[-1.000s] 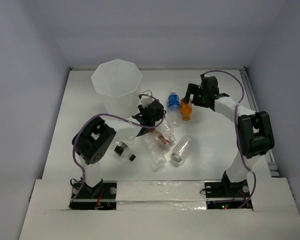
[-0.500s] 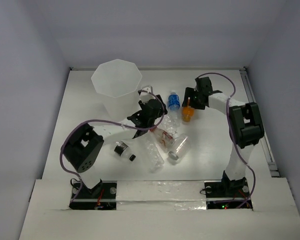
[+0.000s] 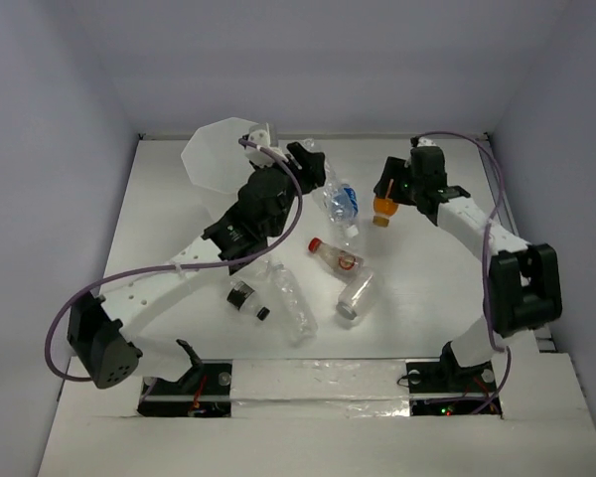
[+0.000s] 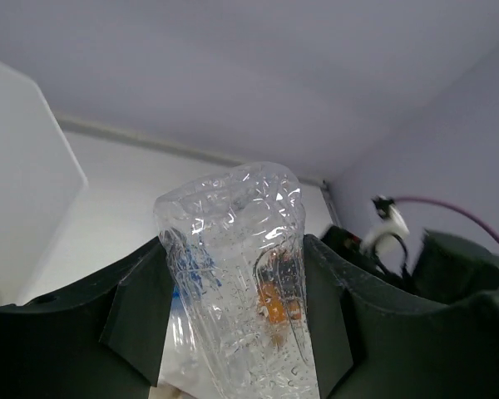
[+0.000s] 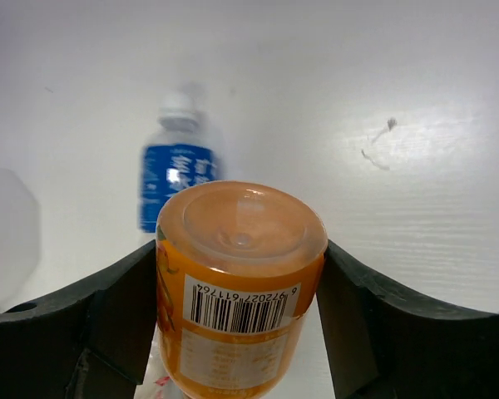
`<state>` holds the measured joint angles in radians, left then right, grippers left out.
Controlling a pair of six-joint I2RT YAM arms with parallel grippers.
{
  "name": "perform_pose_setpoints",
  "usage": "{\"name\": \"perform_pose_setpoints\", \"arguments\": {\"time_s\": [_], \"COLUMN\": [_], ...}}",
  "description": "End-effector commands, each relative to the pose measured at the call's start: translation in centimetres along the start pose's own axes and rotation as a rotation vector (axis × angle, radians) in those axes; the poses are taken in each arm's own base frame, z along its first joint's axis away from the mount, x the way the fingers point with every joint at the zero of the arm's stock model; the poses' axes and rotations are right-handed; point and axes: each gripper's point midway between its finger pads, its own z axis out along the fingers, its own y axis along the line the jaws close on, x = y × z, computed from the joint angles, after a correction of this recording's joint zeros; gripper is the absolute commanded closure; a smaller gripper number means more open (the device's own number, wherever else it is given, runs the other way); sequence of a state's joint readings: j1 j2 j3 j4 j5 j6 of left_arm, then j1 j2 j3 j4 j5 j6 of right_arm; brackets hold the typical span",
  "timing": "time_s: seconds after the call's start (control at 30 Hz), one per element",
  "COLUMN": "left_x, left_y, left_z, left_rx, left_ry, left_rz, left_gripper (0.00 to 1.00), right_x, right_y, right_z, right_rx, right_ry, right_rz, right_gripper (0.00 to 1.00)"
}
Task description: Put the plastic bottles in the bin
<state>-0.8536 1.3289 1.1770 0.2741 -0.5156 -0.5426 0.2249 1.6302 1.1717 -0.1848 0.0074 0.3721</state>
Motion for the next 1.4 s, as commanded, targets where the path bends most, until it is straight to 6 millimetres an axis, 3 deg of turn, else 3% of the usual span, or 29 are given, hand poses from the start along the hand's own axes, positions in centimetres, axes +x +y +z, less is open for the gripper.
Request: {"name": "perform_pose_setpoints", "arguments": {"time_s": [0.0, 0.17, 0.2, 0.23, 0.3, 0.43, 0.47, 0.57, 0.73, 0.8, 0.83, 0.9, 0.97, 1.0, 1.03, 1.07, 1.1, 1.13, 1.17, 1.2, 1.23, 1.27, 1.3, 1.33, 1.37], "left_x": [-8.5, -14.9, -17.0, -18.0, -20.4, -23.6, -24.4, -25.6, -23.8, -23.0, -22.3, -21.8, -21.5, -22.0, -22.2, -21.9, -22.2, -22.8, -22.2, -22.4, -21.8, -21.2, -20.6, -18.1, -16.5], "left_y": [-0.1, 4.2, 5.8, 6.8, 9.2, 12.9, 13.6, 15.7, 17.2, 17.5, 17.9, 17.9, 17.9, 17.3, 16.9, 16.8, 15.9, 15.1, 15.0, 13.5, 13.5, 13.0, 11.6, 12.4, 12.5], "left_z": [-1.9, -3.1, -3.5, -3.8, -4.4, -5.0, -5.1, -4.3, -2.5, -2.1, -1.9, -1.7, -1.6, -1.6, -1.7, -1.7, -1.8, -2.2, -2.5, -3.3, -3.7, -4.2, -5.6, -5.9, -6.6], "left_rx": [-0.080, -0.267, -0.341, -0.386, -0.487, -0.648, -0.683, -0.774, -0.827, -0.820, -0.821, -0.802, -0.784, -0.759, -0.751, -0.736, -0.686, -0.655, -0.636, -0.549, -0.519, -0.473, -0.381, -0.364, -0.337], "left_ry": [-0.163, -0.264, -0.312, -0.327, -0.379, -0.451, -0.470, -0.489, -0.455, -0.447, -0.436, -0.426, -0.413, -0.424, -0.413, -0.388, -0.380, -0.383, -0.346, -0.347, -0.323, -0.299, -0.268, -0.203, -0.157], "left_rz": [0.060, 0.167, 0.176, 0.222, 0.252, 0.324, 0.343, 0.371, 0.457, 0.459, 0.458, 0.451, 0.440, 0.415, 0.421, 0.394, 0.376, 0.350, 0.344, 0.277, 0.250, 0.225, 0.162, 0.151, 0.135], "left_gripper": [0.55, 0.54, 0.54, 0.54, 0.54, 0.53, 0.53, 0.53, 0.50, 0.39, 0.28, 0.19, 0.11, 0.07, 0.06, 0.06, 0.06, 0.07, 0.10, 0.11, 0.15, 0.17, 0.19, 0.23, 0.25], "right_x": [-5.5, -6.7, -7.3, -7.9, -8.1, -8.2, -7.7, -7.3, -7.1, -8.4, -7.9, -9.7, -9.8, -11.1, -12.3, -12.1, -12.4, -14.0, -13.5, -13.4, -14.9, -14.8, -13.8, -15.1, -15.2], "right_y": [2.2, 4.5, 5.6, 6.5, 7.5, 10.4, 11.9, 14.0, 18.1, 20.0, 21.4, 23.8, 26.2, 27.6, 28.0, 29.1, 30.0, 30.9, 32.0, 33.1, 33.9, 34.9, 36.1, 36.9, 37.3], "right_z": [-4.7, -9.7, -10.8, -12.5, -14.0, -16.7, -17.4, -18.4, -19.9, -21.1, -20.7, -22.5, -22.3, -22.7, -23.9, -22.8, -23.0, -24.1, -22.6, -22.3, -23.2, -22.9, -20.5, -21.2, -20.5], "right_rx": [-0.072, -0.223, -0.270, -0.317, -0.366, -0.461, -0.500, -0.551, -0.661, -0.703, -0.722, -0.776, -0.808, -0.827, -0.844, -0.844, -0.860, -0.884, -0.882, -0.896, -0.916, -0.928, -0.915, -0.929, -0.927], "right_ry": [-0.230, -0.329, -0.364, -0.394, -0.418, -0.452, -0.455, -0.460, -0.455, -0.479, -0.452, -0.487, -0.472, -0.493, -0.524, -0.503, -0.505, -0.544, -0.523, -0.521, -0.558, -0.553, -0.521, -0.549, -0.547], "right_rz": [0.015, 0.030, 0.026, 0.022, 0.019, -0.021, -0.042, -0.055, -0.052, -0.052, -0.062, -0.065, -0.077, -0.075, -0.070, -0.074, -0.078, -0.071, -0.077, -0.081, -0.078, -0.082, -0.098, -0.095, -0.097], "right_gripper": [0.44, 0.45, 0.44, 0.45, 0.44, 0.43, 0.43, 0.43, 0.43, 0.43, 0.43, 0.43, 0.43, 0.43, 0.43, 0.43, 0.43, 0.43, 0.43, 0.43, 0.42, 0.42, 0.42, 0.41, 0.41]}}
